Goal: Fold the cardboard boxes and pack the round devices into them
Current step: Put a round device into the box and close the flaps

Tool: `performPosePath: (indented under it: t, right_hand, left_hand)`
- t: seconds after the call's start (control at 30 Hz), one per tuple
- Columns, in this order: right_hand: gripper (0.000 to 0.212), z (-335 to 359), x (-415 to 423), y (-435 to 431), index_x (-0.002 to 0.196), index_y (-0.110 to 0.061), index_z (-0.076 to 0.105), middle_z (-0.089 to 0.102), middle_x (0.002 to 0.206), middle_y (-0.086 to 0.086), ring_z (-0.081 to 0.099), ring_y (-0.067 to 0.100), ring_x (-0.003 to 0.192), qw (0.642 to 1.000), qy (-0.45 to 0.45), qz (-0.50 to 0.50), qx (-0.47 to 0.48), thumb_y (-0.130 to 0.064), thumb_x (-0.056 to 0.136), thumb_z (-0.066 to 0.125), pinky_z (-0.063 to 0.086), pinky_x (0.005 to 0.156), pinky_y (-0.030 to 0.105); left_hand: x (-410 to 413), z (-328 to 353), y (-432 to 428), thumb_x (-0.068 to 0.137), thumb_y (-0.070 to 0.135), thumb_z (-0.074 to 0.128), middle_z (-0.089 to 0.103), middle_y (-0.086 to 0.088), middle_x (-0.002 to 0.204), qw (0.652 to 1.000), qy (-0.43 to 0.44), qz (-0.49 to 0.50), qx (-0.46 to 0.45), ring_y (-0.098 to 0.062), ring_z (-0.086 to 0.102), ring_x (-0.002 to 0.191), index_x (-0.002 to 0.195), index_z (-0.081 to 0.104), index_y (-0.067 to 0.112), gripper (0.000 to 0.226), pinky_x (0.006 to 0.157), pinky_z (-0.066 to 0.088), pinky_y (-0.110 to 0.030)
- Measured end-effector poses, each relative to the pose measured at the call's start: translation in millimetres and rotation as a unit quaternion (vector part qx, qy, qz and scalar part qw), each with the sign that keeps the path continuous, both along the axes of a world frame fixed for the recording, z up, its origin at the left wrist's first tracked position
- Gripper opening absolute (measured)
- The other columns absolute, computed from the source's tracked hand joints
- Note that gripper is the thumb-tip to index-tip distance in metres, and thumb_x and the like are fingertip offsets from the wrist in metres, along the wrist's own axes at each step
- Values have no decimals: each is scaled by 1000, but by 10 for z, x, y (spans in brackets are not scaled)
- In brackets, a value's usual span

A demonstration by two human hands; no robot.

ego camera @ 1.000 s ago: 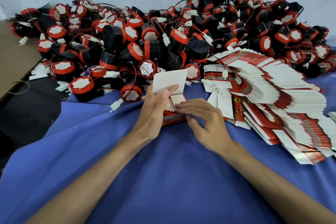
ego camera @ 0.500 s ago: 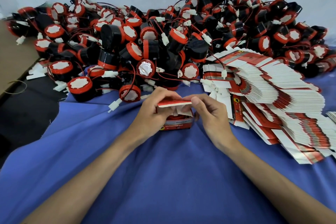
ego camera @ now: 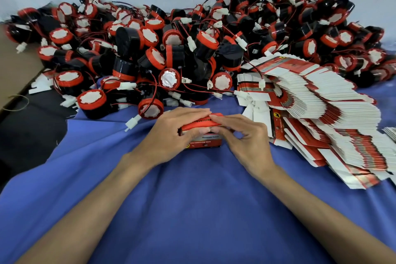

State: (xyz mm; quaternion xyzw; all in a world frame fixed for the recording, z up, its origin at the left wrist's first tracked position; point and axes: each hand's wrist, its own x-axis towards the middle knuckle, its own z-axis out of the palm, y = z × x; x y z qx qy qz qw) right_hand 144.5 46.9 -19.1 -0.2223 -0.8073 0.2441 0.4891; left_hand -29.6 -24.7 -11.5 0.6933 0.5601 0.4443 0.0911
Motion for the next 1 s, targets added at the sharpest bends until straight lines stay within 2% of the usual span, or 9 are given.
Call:
performPosePath:
  t: [0.1, 0.23, 0.37, 0.43, 0.5, 0.57, 0.63, 0.77, 1.0]
  right_hand:
    - [30, 2, 20, 29, 109, -8, 72, 70, 83, 7, 58, 17, 82, 997, -47, -29, 52, -13, 79, 74, 51, 73, 29]
    - [30, 17, 66, 41, 110, -12, 71, 70, 86, -7, 60, 20, 88, 995, -71, -13, 71, -16, 80, 72, 52, 74, 30]
    - [29, 44, 87, 32, 106, -7, 73, 75, 91, 7, 70, 30, 94, 976, -109, -31, 185, -15, 78, 75, 59, 74, 44]
    - [28, 60, 84, 6, 103, -7, 75, 74, 97, 13, 73, 32, 84, 966, -116, -59, 222, -15, 76, 75, 60, 62, 45]
    - [26, 76, 80, -17, 103, -10, 75, 71, 107, 20, 67, 30, 55, 959, -136, -80, 234, -17, 78, 74, 55, 44, 40]
    - [26, 62, 100, -33, 107, -10, 74, 66, 117, 22, 60, 28, 45, 956, -162, -72, 234, -18, 82, 70, 51, 39, 37]
    - [28, 52, 122, -46, 114, -8, 71, 63, 123, 19, 66, 30, 56, 957, -179, -48, 221, -12, 86, 67, 53, 42, 38]
    - [45, 66, 129, -79, 117, -4, 68, 63, 125, 16, 71, 29, 69, 948, -214, -47, 232, 8, 73, 74, 55, 49, 37]
    - [47, 54, 137, -75, 117, -1, 67, 63, 123, 17, 73, 28, 87, 938, -228, -23, 260, 12, 72, 68, 58, 54, 36]
  left_hand:
    - [-8, -15, -3, 90, 21, 61, 57, 10, 125, 1000, 18, -1, 24, -2, 51, 119, 125, 62, 8, 37, 104, 37, -17]
    - [-68, -44, -8, 96, 29, 54, 57, 4, 133, 997, 70, -17, 28, -7, 50, 125, 129, 60, 10, 38, 106, 38, -25]
    - [-113, -75, -11, 96, 37, 51, 53, 4, 140, 991, 126, -28, 32, -12, 48, 129, 134, 57, 12, 46, 106, 41, -37]
    - [-122, -93, -10, 95, 38, 52, 52, 4, 140, 988, 147, -24, 44, -14, 48, 129, 134, 56, 13, 47, 105, 42, -39]
    - [-120, -105, -12, 96, 34, 52, 54, 2, 139, 986, 156, -18, 53, -16, 48, 129, 134, 56, 12, 44, 105, 42, -41]
    - [-100, -108, -13, 97, 29, 51, 54, 0, 139, 984, 166, -20, 61, -17, 49, 129, 133, 57, 9, 41, 107, 40, -39]
    - [-82, -100, -9, 96, 25, 52, 56, -1, 137, 983, 168, -22, 71, -19, 51, 127, 131, 58, 7, 39, 108, 39, -36]
    - [-65, -88, 4, 97, 25, 50, 58, -3, 135, 982, 170, -15, 86, -22, 54, 124, 129, 60, 6, 38, 107, 40, -35]
    - [-58, -97, -60, 98, 36, 48, 50, -1, 142, 978, 205, -10, 44, -20, 48, 125, 134, 55, 8, 45, 109, 36, -35]
